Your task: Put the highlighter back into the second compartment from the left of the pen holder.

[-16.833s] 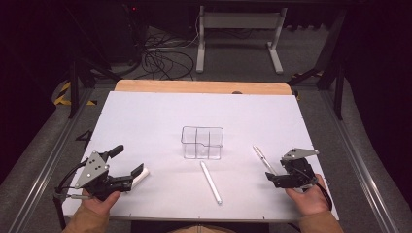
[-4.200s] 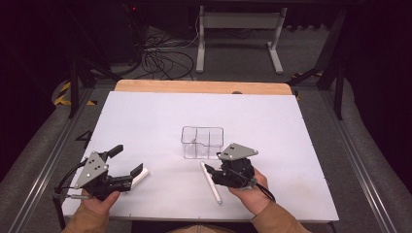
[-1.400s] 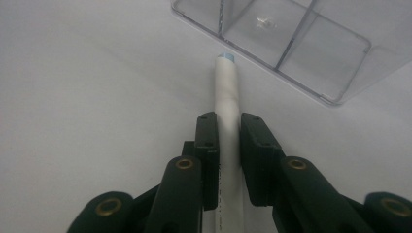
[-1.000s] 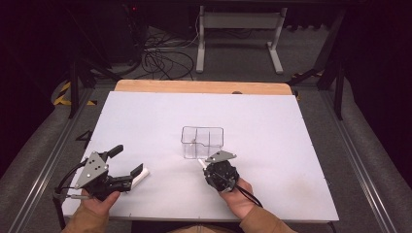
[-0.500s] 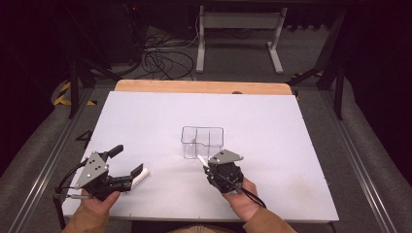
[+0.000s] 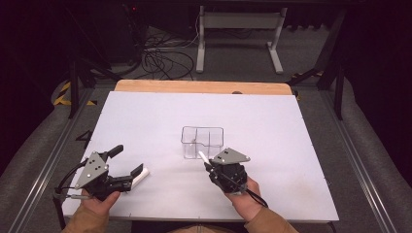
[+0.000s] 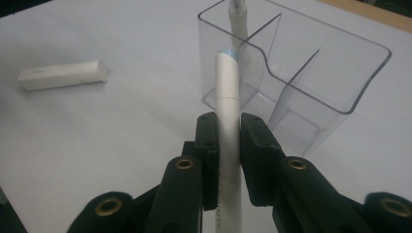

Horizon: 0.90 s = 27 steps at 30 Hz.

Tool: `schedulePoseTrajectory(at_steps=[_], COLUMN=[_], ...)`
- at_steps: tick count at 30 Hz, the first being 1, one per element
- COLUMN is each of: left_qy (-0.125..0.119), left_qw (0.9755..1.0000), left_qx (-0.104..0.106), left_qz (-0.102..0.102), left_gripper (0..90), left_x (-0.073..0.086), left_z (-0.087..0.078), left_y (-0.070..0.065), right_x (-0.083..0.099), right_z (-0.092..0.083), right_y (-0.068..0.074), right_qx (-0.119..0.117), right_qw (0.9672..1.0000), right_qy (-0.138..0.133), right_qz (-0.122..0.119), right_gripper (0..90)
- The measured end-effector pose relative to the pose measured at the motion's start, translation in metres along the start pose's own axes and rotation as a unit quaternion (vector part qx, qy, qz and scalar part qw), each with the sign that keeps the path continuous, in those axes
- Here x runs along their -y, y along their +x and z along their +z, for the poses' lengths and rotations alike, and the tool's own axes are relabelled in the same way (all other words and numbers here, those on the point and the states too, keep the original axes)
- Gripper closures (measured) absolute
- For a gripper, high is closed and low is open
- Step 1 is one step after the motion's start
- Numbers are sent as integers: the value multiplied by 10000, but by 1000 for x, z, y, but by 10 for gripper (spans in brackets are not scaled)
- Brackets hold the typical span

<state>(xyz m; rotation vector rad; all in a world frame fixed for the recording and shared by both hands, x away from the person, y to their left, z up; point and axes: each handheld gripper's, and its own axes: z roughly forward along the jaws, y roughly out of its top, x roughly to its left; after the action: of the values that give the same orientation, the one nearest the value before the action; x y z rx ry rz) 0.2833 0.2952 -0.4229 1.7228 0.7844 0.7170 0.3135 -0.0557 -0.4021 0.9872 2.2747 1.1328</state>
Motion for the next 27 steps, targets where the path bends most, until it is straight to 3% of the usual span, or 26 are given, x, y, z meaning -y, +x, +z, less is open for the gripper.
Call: schedulePoseTrajectory(at_steps=[16,27], left_qy=[0,10], left_qw=[10000,10000], left_qx=[1,5], left_qz=[-13,-3], left_gripper=[131,131], left_x=[0,0], left_z=[0,0], left_y=[0,0], right_x=[-15,-26], right_z=[-22,-24], right_y=[-9,-15], right_qx=[46,19], right_qw=[9967,9928], right_qy=[-801,-1191], right_qz=[92,119], right_gripper=[787,787])
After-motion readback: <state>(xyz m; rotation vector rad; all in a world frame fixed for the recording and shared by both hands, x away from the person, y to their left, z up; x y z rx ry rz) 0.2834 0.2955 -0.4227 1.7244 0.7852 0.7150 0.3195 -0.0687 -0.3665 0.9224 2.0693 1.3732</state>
